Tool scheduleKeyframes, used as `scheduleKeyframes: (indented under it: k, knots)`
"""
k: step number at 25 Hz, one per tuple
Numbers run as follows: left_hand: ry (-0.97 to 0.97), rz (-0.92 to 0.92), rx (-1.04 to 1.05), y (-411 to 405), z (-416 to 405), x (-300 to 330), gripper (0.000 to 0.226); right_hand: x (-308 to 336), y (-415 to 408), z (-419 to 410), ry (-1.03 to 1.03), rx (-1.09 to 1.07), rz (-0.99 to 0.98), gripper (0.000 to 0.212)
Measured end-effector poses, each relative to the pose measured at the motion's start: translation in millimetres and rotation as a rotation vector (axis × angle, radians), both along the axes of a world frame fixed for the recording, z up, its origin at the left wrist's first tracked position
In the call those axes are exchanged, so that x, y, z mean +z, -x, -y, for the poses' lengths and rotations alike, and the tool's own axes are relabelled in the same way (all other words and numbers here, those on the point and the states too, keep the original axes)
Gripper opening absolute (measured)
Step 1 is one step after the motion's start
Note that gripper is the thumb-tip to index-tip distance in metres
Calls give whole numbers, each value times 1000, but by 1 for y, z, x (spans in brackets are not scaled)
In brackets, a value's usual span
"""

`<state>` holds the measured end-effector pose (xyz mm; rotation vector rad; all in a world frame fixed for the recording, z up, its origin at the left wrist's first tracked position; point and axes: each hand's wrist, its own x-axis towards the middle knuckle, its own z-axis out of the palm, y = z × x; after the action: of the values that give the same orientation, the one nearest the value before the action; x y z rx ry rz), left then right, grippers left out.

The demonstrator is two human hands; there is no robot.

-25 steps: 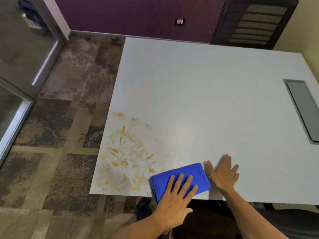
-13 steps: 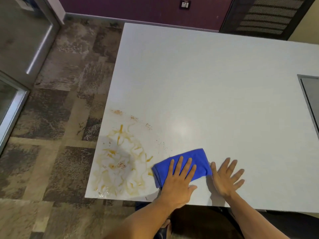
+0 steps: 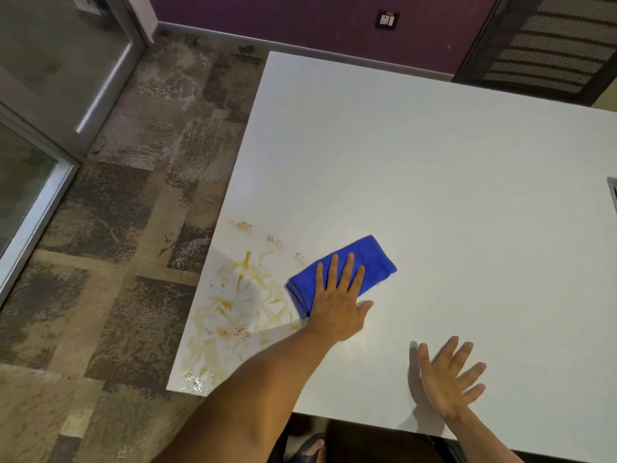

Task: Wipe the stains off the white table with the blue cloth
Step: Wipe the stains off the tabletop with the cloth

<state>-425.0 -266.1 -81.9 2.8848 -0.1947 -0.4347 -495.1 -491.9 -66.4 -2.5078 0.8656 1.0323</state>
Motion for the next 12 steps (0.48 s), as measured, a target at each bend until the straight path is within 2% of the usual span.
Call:
scheduleKeyframes:
  k: [6, 12]
  knots:
    - [-44, 24, 124, -48, -46, -1, 76, 0, 1, 0, 7, -12, -19, 133]
    - [-75, 44, 252, -92, -102, -4, 71, 0, 3, -1, 12, 13, 11, 118]
